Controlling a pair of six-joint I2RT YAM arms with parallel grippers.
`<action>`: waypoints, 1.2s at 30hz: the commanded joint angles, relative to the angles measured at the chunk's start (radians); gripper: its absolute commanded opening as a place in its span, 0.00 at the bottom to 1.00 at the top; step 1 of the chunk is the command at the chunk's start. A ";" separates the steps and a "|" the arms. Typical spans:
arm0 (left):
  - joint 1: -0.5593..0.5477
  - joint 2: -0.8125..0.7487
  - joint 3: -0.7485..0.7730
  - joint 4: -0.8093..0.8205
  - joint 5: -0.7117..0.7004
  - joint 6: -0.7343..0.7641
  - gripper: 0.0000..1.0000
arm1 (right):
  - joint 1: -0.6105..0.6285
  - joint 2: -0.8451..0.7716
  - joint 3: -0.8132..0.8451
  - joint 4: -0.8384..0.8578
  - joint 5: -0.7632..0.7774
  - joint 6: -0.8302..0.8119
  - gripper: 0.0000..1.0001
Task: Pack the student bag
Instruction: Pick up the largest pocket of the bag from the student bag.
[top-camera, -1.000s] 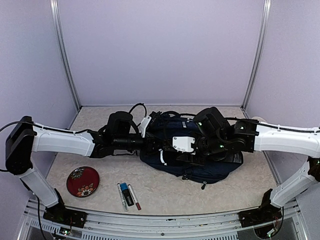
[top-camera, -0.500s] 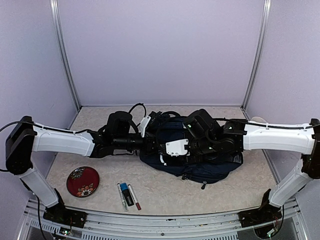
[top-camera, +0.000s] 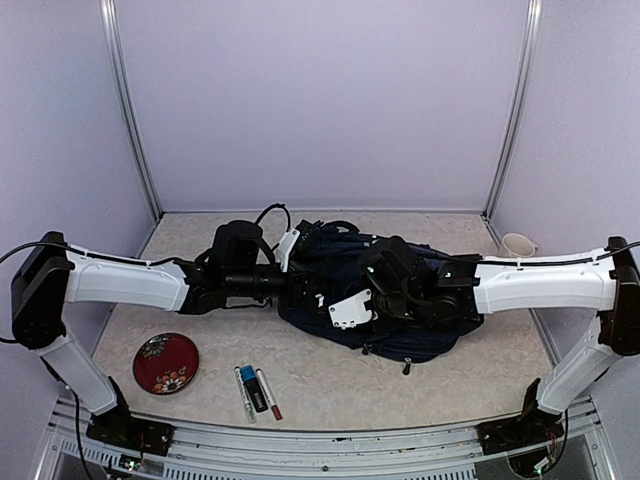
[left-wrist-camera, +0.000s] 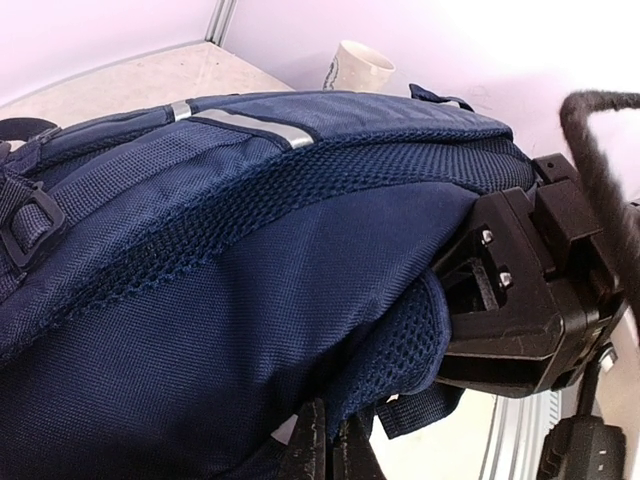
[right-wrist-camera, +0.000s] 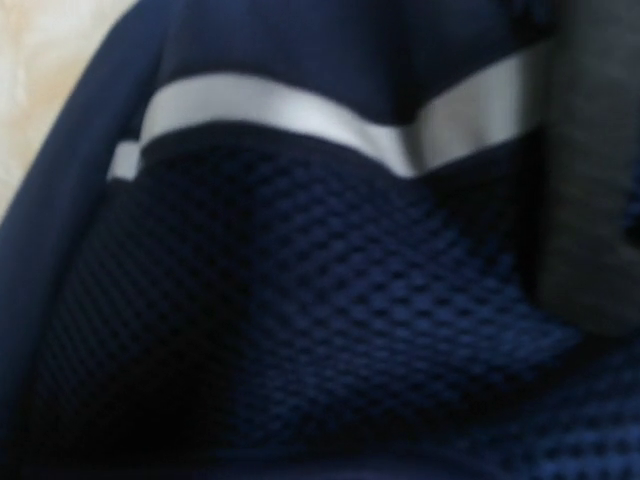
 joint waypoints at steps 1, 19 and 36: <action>0.017 -0.028 0.042 0.055 0.058 0.016 0.00 | -0.045 -0.009 -0.069 0.073 0.241 -0.152 0.29; 0.085 -0.089 0.001 0.073 0.038 -0.010 0.00 | -0.034 -0.068 -0.143 -0.054 0.308 -0.082 0.03; 0.002 -0.062 -0.023 0.125 -0.003 -0.034 0.00 | 0.084 -0.161 -0.040 -0.097 -0.021 1.008 0.21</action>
